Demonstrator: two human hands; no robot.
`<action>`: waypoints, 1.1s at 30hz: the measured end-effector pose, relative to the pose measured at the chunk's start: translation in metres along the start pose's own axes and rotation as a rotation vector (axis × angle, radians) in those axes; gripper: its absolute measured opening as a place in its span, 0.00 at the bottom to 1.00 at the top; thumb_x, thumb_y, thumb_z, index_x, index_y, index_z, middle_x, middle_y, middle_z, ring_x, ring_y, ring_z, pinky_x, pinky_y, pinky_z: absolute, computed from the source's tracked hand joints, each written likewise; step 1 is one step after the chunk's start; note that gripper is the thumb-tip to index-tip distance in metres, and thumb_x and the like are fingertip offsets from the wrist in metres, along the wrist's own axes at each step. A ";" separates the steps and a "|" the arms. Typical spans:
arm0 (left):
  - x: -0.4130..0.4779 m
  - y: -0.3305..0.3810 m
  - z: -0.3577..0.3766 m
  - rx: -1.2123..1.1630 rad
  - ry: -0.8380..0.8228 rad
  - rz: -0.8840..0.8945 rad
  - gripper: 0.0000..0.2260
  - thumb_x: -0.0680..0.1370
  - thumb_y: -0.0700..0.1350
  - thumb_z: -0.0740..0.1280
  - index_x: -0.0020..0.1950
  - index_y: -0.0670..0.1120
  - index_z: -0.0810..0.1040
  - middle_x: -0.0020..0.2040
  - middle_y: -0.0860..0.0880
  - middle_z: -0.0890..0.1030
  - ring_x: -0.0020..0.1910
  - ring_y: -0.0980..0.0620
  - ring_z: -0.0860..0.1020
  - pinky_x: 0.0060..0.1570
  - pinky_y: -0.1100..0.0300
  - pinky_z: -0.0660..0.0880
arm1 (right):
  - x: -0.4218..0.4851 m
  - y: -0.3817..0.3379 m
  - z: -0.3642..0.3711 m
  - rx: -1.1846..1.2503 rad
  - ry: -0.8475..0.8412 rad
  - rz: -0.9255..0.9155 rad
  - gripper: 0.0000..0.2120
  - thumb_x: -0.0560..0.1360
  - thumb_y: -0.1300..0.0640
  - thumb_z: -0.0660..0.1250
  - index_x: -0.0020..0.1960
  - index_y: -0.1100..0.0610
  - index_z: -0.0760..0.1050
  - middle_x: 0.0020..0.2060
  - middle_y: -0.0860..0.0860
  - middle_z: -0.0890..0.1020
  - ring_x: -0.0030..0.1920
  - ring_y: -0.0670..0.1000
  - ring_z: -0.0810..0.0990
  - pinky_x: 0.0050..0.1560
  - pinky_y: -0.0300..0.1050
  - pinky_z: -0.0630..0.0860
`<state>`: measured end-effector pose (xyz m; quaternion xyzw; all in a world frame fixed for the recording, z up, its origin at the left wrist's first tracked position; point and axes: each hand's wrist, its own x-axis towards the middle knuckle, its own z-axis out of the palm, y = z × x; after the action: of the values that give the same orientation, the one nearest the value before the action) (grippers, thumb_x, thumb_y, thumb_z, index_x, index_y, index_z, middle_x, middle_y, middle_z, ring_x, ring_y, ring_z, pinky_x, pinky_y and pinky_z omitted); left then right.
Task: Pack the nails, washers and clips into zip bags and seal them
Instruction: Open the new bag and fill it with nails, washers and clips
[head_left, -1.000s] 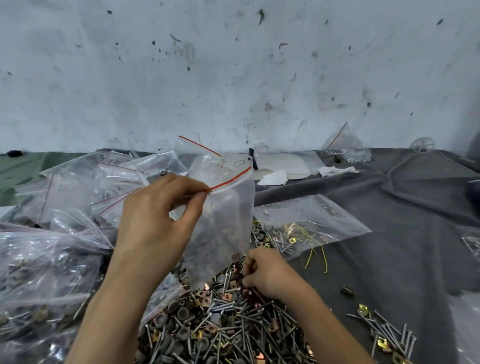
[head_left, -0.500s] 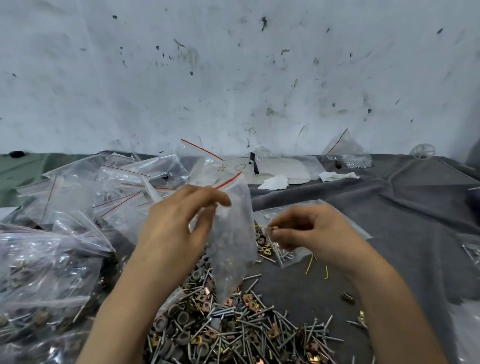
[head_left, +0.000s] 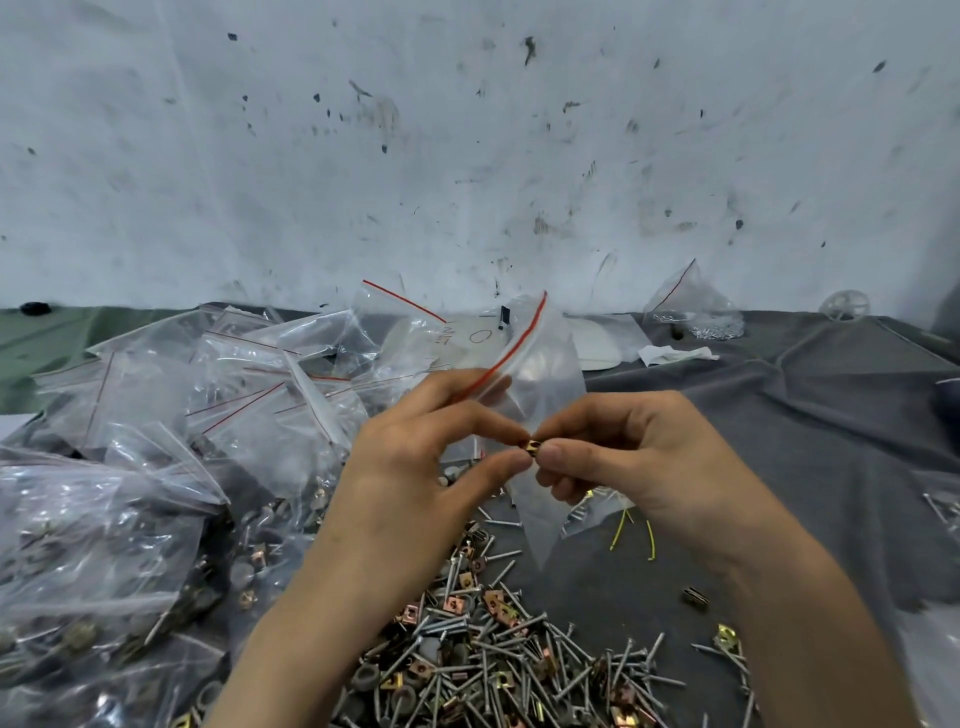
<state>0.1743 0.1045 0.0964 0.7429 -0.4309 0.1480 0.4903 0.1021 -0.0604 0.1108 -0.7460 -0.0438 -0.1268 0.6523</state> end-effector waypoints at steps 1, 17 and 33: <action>0.000 0.001 0.000 -0.029 -0.009 -0.019 0.06 0.69 0.49 0.71 0.44 0.51 0.84 0.58 0.58 0.79 0.60 0.63 0.75 0.60 0.60 0.73 | 0.000 0.000 0.000 0.004 -0.006 0.002 0.07 0.59 0.55 0.73 0.36 0.56 0.83 0.30 0.56 0.83 0.29 0.48 0.80 0.33 0.35 0.76; 0.001 0.006 -0.003 -0.414 -0.038 -0.244 0.08 0.65 0.45 0.71 0.42 0.45 0.84 0.52 0.56 0.83 0.57 0.62 0.79 0.57 0.67 0.74 | 0.000 0.003 0.001 0.021 -0.075 -0.017 0.10 0.63 0.58 0.72 0.44 0.59 0.80 0.36 0.58 0.85 0.33 0.49 0.82 0.37 0.38 0.78; 0.001 0.014 -0.005 -0.579 -0.084 -0.331 0.06 0.67 0.36 0.70 0.43 0.39 0.83 0.51 0.56 0.84 0.54 0.61 0.81 0.49 0.73 0.74 | -0.004 -0.001 -0.002 0.065 -0.076 -0.021 0.08 0.64 0.60 0.71 0.43 0.61 0.79 0.34 0.58 0.84 0.33 0.51 0.82 0.35 0.38 0.78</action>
<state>0.1644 0.1064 0.1080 0.6382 -0.3483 -0.0929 0.6803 0.0980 -0.0616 0.1108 -0.7280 -0.0808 -0.1036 0.6728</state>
